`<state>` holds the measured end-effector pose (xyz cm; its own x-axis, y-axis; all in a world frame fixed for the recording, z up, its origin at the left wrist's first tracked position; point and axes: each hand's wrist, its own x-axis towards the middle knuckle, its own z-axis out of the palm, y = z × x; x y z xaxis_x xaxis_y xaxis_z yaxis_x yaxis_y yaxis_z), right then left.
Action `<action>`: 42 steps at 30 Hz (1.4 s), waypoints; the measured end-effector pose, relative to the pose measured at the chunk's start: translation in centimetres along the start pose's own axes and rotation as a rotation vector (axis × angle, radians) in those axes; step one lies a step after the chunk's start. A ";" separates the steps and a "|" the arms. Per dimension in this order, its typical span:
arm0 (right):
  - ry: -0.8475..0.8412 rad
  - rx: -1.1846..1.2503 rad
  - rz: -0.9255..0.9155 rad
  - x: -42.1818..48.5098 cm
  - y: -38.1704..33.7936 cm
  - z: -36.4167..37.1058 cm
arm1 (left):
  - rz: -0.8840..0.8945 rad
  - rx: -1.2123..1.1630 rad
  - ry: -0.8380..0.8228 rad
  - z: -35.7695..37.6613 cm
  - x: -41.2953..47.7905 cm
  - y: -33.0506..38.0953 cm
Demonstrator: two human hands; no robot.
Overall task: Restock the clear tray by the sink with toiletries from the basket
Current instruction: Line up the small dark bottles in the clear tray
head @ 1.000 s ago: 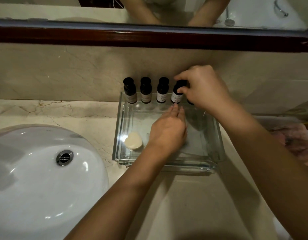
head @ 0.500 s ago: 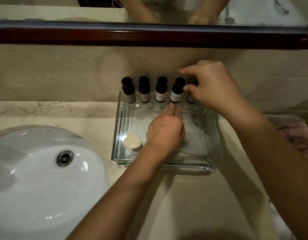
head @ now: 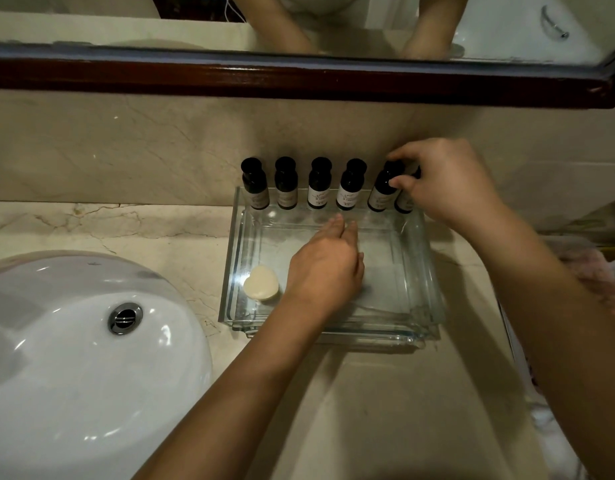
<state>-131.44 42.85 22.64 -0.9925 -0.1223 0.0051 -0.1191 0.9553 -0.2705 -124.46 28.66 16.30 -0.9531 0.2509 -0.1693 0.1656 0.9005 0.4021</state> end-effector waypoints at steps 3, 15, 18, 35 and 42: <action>-0.001 0.000 0.000 0.1 0.0 0.0 | 0.007 -0.003 0.002 0.0 0.1 -0.1; 0.153 0.164 0.069 -1.6 1.6 -1.6 | 0.024 -0.008 0.025 0.3 -0.1 -0.3; 0.249 0.321 0.182 -2.3 3.0 -1.3 | 0.029 -0.014 0.032 0.3 -0.3 -0.4; -0.056 0.308 0.176 -1.9 5.3 2.3 | 0.015 -0.115 0.160 0.4 -2.6 1.2; 0.025 0.397 0.077 -6.6 3.2 0.1 | 0.086 -0.167 0.331 -0.3 -5.9 0.6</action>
<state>-125.23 46.66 21.69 -0.9991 -0.0428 -0.0072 -0.0290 0.7829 -0.6215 -118.82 27.57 17.82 -0.9723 0.1703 0.1600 0.2310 0.8041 0.5477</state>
